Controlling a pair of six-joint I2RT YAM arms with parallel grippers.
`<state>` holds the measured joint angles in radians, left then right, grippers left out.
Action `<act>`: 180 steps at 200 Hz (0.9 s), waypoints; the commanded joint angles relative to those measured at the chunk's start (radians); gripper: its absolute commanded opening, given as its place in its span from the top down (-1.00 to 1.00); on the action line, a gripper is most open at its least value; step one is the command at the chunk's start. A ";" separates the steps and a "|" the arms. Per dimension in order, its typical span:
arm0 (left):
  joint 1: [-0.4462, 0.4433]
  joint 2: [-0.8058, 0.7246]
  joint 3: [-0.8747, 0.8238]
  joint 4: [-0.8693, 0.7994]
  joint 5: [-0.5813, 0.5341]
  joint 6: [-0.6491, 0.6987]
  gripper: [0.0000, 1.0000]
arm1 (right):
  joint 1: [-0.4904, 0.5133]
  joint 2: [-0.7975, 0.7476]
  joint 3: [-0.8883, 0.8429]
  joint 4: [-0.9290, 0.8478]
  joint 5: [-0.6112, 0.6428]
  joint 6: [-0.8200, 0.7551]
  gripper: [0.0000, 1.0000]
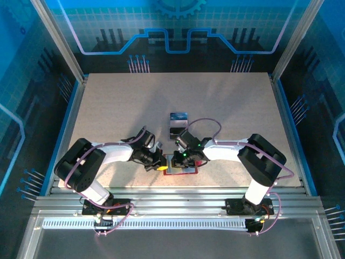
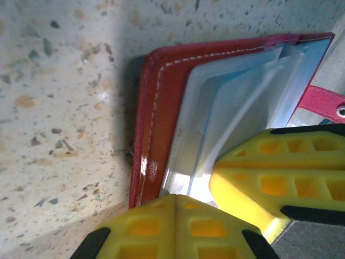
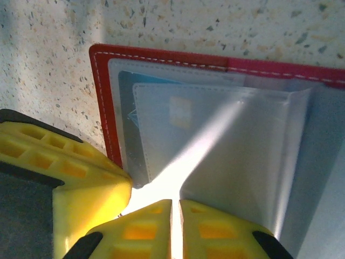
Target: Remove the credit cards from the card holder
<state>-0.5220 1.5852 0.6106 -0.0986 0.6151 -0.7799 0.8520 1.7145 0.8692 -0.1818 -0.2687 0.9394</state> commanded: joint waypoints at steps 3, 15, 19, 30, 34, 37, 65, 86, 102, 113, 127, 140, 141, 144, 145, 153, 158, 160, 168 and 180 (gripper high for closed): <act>-0.004 0.013 0.011 -0.030 -0.012 0.025 0.94 | 0.018 -0.012 -0.009 -0.045 0.031 0.000 0.75; -0.005 0.013 0.012 -0.045 -0.025 0.028 0.94 | 0.020 -0.013 0.000 -0.062 0.045 -0.006 0.72; -0.005 0.013 0.012 -0.048 -0.029 0.030 0.94 | 0.021 -0.015 0.003 -0.070 0.051 -0.007 0.71; -0.004 0.015 0.011 -0.055 -0.035 0.031 0.94 | 0.027 -0.014 0.004 -0.096 0.070 -0.017 0.67; -0.005 0.016 0.010 -0.055 -0.036 0.031 0.94 | 0.028 -0.015 0.019 -0.107 0.077 -0.021 0.65; -0.005 0.016 0.009 -0.055 -0.037 0.031 0.94 | 0.030 -0.013 0.035 -0.116 0.081 -0.026 0.64; -0.004 0.022 0.003 -0.046 -0.034 0.028 0.95 | 0.041 0.004 0.087 -0.201 0.126 -0.057 0.54; -0.005 0.019 -0.001 -0.046 -0.040 0.026 0.96 | 0.054 0.016 0.125 -0.259 0.158 -0.075 0.44; -0.005 0.022 -0.002 -0.044 -0.040 0.026 0.96 | 0.063 0.026 0.147 -0.291 0.175 -0.084 0.36; -0.005 0.025 -0.003 -0.037 -0.040 0.024 0.96 | 0.068 0.030 0.160 -0.311 0.187 -0.089 0.31; -0.006 0.025 -0.006 -0.031 -0.038 0.019 0.96 | 0.072 0.036 0.173 -0.331 0.198 -0.095 0.25; -0.005 0.027 -0.007 -0.027 -0.036 0.016 0.96 | 0.075 0.041 0.182 -0.345 0.206 -0.101 0.22; -0.005 0.027 -0.007 -0.027 -0.036 0.016 0.96 | 0.076 0.041 0.183 -0.345 0.206 -0.101 0.22; -0.005 0.028 -0.007 -0.026 -0.037 0.016 0.97 | 0.076 0.041 0.185 -0.349 0.208 -0.101 0.21; -0.004 0.027 -0.007 -0.027 -0.037 0.016 0.97 | 0.077 0.041 0.185 -0.350 0.208 -0.102 0.21; -0.005 0.025 -0.008 -0.027 -0.037 0.016 0.97 | 0.076 0.043 0.187 -0.355 0.212 -0.102 0.18; -0.004 0.024 -0.008 -0.028 -0.037 0.016 0.97 | 0.077 0.043 0.188 -0.359 0.216 -0.102 0.17; -0.004 0.024 -0.008 -0.028 -0.038 0.016 0.97 | 0.077 0.042 0.188 -0.360 0.216 -0.102 0.17; -0.006 0.022 -0.008 -0.030 -0.037 0.017 0.97 | 0.078 0.042 0.188 -0.364 0.219 -0.103 0.15; -0.005 0.021 -0.009 -0.032 -0.038 0.018 0.97 | 0.077 0.040 0.187 -0.364 0.221 -0.102 0.11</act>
<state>-0.5220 1.5898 0.6125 -0.0990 0.6109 -0.7769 0.9169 1.7416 1.0389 -0.4824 -0.0822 0.8474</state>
